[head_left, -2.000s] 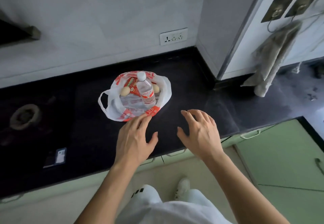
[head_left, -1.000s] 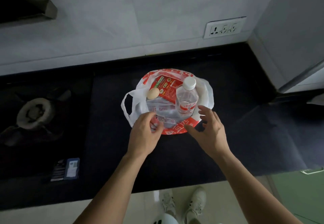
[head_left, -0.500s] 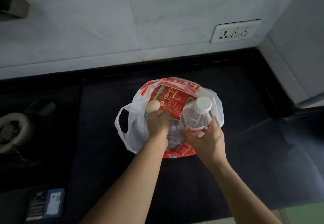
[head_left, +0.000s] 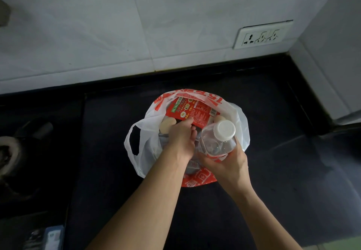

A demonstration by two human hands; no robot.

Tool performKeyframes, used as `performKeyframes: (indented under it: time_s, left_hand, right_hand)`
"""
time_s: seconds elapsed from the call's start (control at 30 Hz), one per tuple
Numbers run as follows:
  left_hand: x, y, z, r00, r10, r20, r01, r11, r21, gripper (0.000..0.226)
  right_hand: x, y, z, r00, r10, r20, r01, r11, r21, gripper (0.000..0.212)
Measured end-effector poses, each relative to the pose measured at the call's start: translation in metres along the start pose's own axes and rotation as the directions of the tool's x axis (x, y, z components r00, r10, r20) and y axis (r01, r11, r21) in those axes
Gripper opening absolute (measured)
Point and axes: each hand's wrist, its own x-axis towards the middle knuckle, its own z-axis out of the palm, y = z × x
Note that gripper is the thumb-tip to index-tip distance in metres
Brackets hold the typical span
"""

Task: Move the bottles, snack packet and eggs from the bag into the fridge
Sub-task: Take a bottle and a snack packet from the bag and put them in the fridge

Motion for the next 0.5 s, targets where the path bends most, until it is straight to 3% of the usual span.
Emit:
performKeyframes:
  time_s: [0.1,0.27,0.5]
  left_hand:
    - [0.009,-0.002,0.003,0.995,0.022,0.093,-0.020,1.000,-0.020,0.045]
    - [0.018,-0.002,0.003,0.986,0.001,0.166,0.016,0.995,-0.103,0.060]
    - [0.000,0.004,0.001,0.993,0.075,0.095,-0.072,0.997,-0.034,0.037]
  right_hand:
    - [0.003,0.000,-0.001,1.000,0.004,0.009,-0.004,1.000,0.022,0.078]
    - [0.006,0.002,-0.001,0.999,-0.019,0.026,0.018,0.999,0.035,0.081]
    - [0.001,0.001,-0.002,0.998,-0.055,0.016,0.054,0.996,0.071,0.066]
